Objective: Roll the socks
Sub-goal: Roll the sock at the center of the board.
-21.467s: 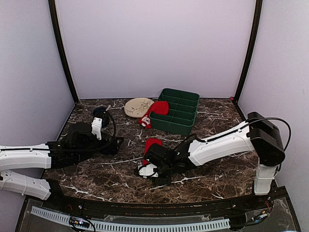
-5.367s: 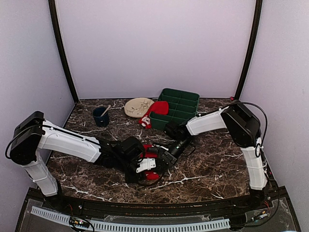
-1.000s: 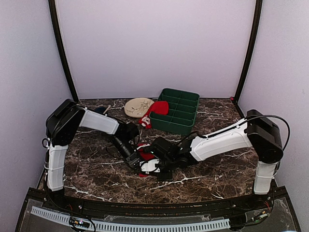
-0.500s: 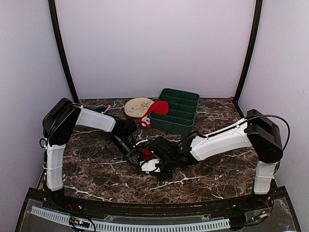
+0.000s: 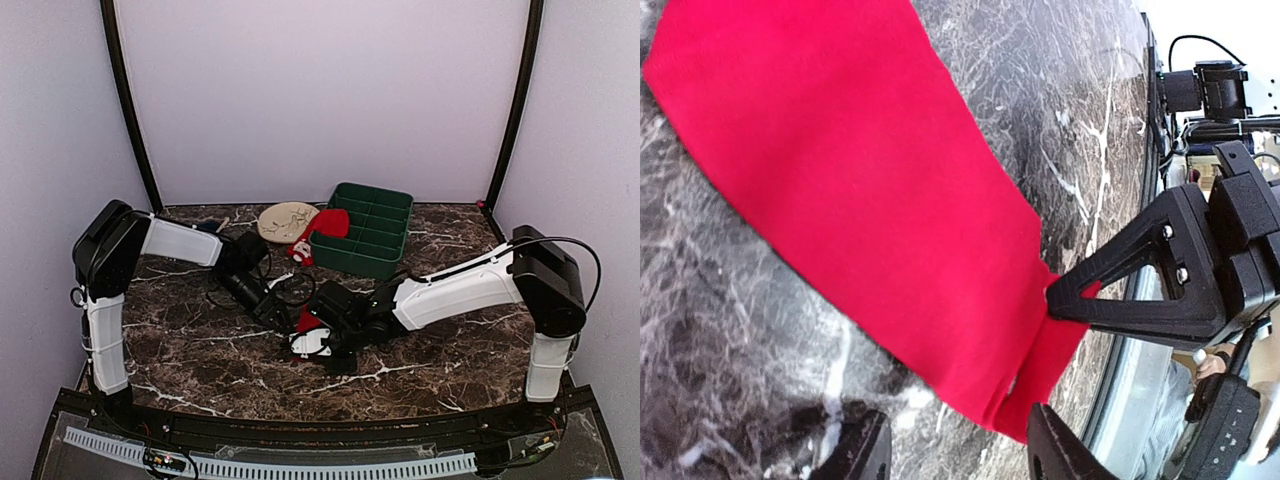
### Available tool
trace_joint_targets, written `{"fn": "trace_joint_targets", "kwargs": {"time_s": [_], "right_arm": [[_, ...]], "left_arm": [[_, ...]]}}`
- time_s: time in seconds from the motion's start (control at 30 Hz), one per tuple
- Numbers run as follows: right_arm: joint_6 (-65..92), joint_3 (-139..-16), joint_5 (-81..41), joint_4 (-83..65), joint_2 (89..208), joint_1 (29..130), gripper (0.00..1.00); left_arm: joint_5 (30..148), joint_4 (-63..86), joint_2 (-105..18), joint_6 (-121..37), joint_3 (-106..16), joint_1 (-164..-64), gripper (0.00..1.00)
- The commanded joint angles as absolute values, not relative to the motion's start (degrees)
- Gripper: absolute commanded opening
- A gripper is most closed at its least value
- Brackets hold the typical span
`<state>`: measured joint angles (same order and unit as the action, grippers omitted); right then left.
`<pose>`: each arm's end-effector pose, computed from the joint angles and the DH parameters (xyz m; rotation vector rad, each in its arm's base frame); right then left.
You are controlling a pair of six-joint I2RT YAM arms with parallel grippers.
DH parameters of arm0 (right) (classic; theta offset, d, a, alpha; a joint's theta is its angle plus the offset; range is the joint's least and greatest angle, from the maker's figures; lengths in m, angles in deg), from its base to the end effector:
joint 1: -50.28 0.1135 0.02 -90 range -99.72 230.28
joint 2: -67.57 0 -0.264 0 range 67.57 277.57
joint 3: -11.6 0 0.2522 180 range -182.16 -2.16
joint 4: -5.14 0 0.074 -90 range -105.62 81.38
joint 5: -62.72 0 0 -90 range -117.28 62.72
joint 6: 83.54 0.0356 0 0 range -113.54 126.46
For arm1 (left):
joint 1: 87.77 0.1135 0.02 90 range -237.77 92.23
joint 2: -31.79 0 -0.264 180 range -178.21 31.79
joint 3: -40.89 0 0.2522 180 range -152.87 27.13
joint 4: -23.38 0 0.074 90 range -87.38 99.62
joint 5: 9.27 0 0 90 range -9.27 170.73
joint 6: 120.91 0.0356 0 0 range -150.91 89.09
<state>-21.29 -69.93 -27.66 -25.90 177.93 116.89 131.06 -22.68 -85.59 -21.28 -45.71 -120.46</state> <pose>0.1542 0.3558 0.1446 -1.9306 1.7923 0.2276 0.3051 -0.2284 0.1247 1.1498 2.5511 -1.3507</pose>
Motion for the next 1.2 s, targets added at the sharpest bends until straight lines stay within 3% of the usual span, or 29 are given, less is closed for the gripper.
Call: {"fn": "trace_joint_targets", "kwargs": {"time_s": [0.0, 0.33, 0.8, 1.17], "right_arm": [[-19.0, -73.5, -23.6, -29.7, 178.7, 116.2, 0.07], [-14.7, -77.9, -12.2, -35.7, 181.5, 113.3, 0.07], [-10.8, -78.3, 3.4, -38.1, 185.4, 107.7, 0.07], [-10.7, -84.3, 11.3, -44.9, 190.1, 105.1, 0.07]], "left_arm": [[128.8, -19.4, -80.2, -23.4, -42.9, -119.6, 0.48], [118.1, -7.4, -71.6, -30.8, -34.5, -119.2, 0.48], [114.0, 1.0, -61.4, -36.3, -23.6, -119.8, 0.46], [104.7, 5.7, -55.3, -34.4, -17.6, -130.2, 0.44]]}}
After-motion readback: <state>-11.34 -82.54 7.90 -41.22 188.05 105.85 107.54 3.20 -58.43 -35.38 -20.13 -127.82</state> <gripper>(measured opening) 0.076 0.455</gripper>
